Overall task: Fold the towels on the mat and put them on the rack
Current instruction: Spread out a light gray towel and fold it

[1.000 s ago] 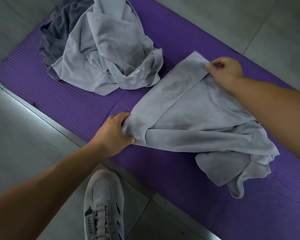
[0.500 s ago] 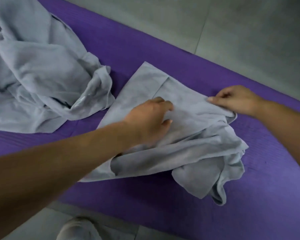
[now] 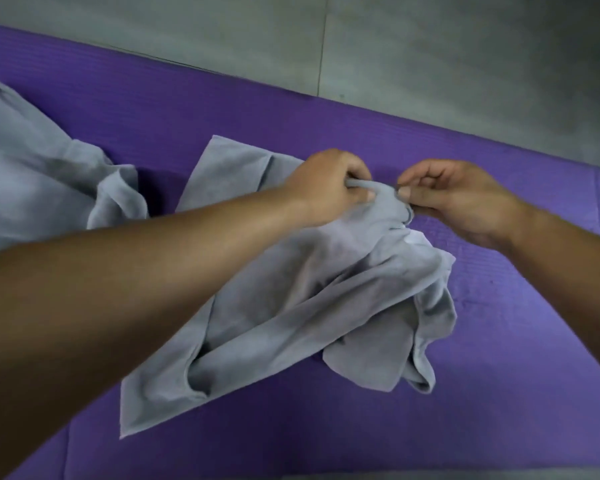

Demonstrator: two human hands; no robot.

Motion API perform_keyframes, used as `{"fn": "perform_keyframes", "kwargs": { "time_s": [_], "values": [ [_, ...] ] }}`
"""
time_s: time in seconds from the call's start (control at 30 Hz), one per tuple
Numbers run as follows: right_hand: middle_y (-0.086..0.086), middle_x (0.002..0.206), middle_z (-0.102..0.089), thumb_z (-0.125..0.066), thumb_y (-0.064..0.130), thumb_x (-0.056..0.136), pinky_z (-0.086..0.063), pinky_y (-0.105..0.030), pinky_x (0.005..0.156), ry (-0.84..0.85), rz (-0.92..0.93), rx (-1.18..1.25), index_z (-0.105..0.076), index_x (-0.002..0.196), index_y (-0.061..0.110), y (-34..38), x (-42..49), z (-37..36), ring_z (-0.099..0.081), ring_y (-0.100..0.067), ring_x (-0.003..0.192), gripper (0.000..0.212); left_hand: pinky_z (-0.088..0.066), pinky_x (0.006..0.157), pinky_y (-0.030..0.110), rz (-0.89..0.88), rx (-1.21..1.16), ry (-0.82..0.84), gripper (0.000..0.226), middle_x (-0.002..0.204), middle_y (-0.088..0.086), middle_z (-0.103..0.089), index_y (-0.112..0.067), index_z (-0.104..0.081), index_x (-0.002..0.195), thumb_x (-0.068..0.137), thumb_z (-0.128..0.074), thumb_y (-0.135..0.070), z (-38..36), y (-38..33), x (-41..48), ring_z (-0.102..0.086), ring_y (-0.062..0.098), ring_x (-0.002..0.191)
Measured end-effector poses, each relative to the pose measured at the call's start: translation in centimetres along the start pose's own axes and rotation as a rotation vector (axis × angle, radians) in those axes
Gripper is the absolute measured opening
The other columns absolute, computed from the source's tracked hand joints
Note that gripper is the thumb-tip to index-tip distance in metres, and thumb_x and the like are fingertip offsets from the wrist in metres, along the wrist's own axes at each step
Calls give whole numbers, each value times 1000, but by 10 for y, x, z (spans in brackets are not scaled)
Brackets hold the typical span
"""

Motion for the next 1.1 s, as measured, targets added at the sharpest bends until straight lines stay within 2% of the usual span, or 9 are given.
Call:
{"fn": "perform_keyframes", "kwargs": {
  "time_s": [0.2, 0.37, 0.47, 0.57, 0.63, 0.7, 0.83, 0.93, 1.1],
  "values": [
    [8, 91, -72, -80, 17, 86, -47, -9, 73, -205, 19, -223, -72, 97, 18, -48, 0, -4, -67, 0, 81, 14, -47, 71, 11, 35, -105, -81, 11, 82, -13, -72, -16, -79, 91, 89, -76, -26, -1, 8, -3, -63, -5, 75],
    [12, 72, -70, -71, 22, 93, -48, -14, 62, -339, 51, -237, -71, 85, 24, -54, 3, 5, -60, 1, 63, 8, -55, 76, 28, 74, -132, -116, 14, 74, -18, -71, -31, -74, 79, 92, -74, -26, 0, 17, -1, -62, 0, 71],
    [-4, 80, -69, -62, 17, 99, -51, -33, 75, -81, 11, 160, -68, 85, 14, -41, 0, -2, -61, -19, 76, 15, -57, 77, 35, 161, -196, -151, 10, 79, -2, -70, -24, -73, 81, 91, -74, -21, 12, 25, -2, -60, 10, 71],
    [-7, 80, -68, -64, 16, 93, -52, -34, 78, 139, -33, 402, -71, 76, 13, -18, -8, -3, -63, -20, 77, 18, -55, 69, 24, 262, -253, -171, 11, 72, -7, -67, -18, -70, 81, 92, -73, -15, 17, 29, -3, -59, 3, 63],
    [-6, 80, -68, -74, 24, 86, -52, -34, 78, 188, -46, 329, -70, 77, 12, -11, -10, 7, -63, -19, 78, 15, -53, 65, 20, 283, -260, -179, 14, 67, -9, -66, -18, -68, 79, 92, -73, -13, 18, 24, -2, -58, 1, 59],
    [-4, 80, -67, -79, 39, 82, -49, -33, 75, 235, -51, -21, -69, 80, 14, -10, -11, 23, -61, -16, 76, 27, -55, 70, 22, 300, -209, -170, 13, 75, -1, -67, -17, -68, 80, 92, -73, -14, 20, 19, -2, -60, 6, 65],
    [6, 59, -56, -76, 60, 76, -37, -30, 59, 341, -93, -445, -65, 60, 23, -10, -18, 51, -47, -9, 56, 42, -57, 83, 29, 316, -131, -164, 7, 83, 0, -71, -14, -71, 85, 90, -76, -16, 19, 10, -4, -65, 11, 75],
    [4, 61, -54, -75, 44, 82, -41, -28, 58, 415, -85, -358, -62, 56, 22, -9, -27, 63, -49, -13, 59, 36, -56, 83, 28, 326, -55, -198, 8, 81, -6, -70, -16, -71, 84, 91, -75, -18, 11, 3, -4, -62, 1, 68],
    [1, 77, -65, -60, 25, 89, -50, -29, 72, 609, -143, 148, -70, 74, 16, -23, -47, 71, -61, -15, 71, 20, -57, 93, 39, 410, -1, -231, 9, 87, -2, -71, -18, -71, 83, 91, -75, -20, 7, 0, 1, -66, 15, 84]
  ]
}}
Point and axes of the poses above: each hand's wrist, its own x-axis towards the middle knuckle, its own z-axis out of the back of the hand, y = z × x, the point moved 5 cm from there along x, towards the middle knuckle
